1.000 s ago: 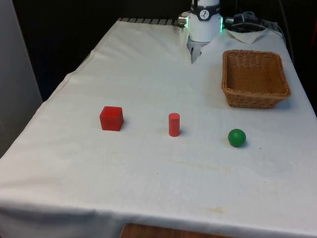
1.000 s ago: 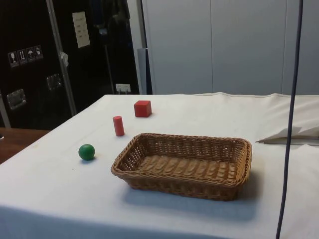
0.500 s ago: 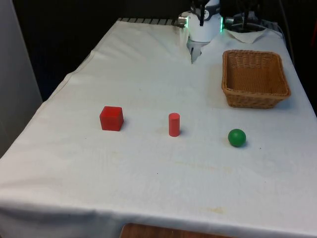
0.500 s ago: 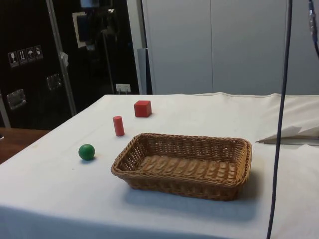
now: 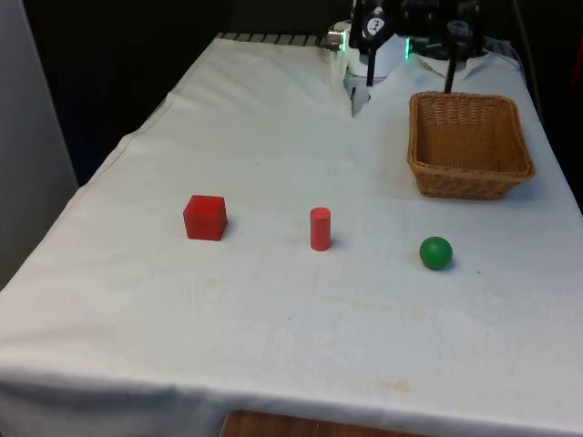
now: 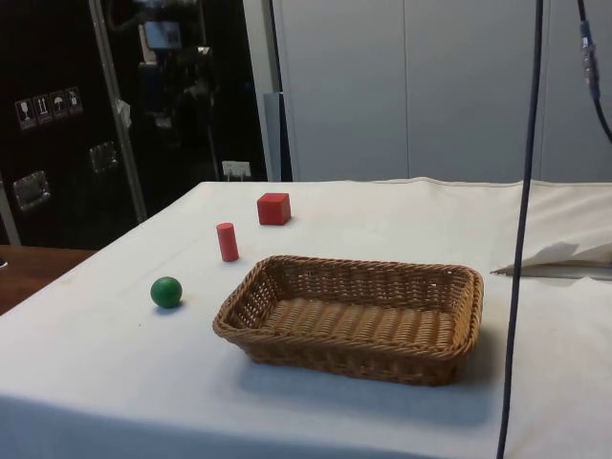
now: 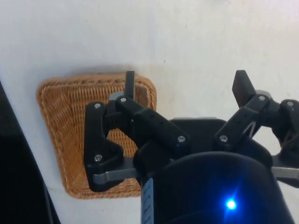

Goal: Pick up the object to the left of the cylinder and place it into the basket.

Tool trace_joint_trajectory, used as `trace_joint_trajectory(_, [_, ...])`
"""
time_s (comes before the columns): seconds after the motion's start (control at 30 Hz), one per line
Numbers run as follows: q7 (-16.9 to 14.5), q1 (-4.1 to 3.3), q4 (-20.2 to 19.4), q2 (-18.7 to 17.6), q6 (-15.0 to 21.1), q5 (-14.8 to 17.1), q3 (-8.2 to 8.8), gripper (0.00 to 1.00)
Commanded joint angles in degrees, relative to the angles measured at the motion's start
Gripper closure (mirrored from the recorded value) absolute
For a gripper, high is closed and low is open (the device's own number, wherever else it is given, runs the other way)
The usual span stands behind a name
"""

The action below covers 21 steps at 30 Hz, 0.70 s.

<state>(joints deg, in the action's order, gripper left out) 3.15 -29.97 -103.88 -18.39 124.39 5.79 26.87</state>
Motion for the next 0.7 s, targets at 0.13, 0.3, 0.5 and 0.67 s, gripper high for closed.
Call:
trace_joint_trajectory(0.13, [-1.0, 0.0, 0.0, -1.6, 2.2, 0.5, 0.0, 0.0])
trace_joint_trajectory(0.3, [-2.5, 0.29, -0.1, -3.0, 5.0, 1.5, -0.29, 0.0])
trace_joint_trajectory(0.5, [-4.1, 0.4, -0.2, -4.9, 7.7, 2.9, -0.4, 0.0])
trace_joint_trajectory(0.67, [-5.9, 0.52, 0.0, -6.8, 9.8, 4.6, -0.52, 0.0])
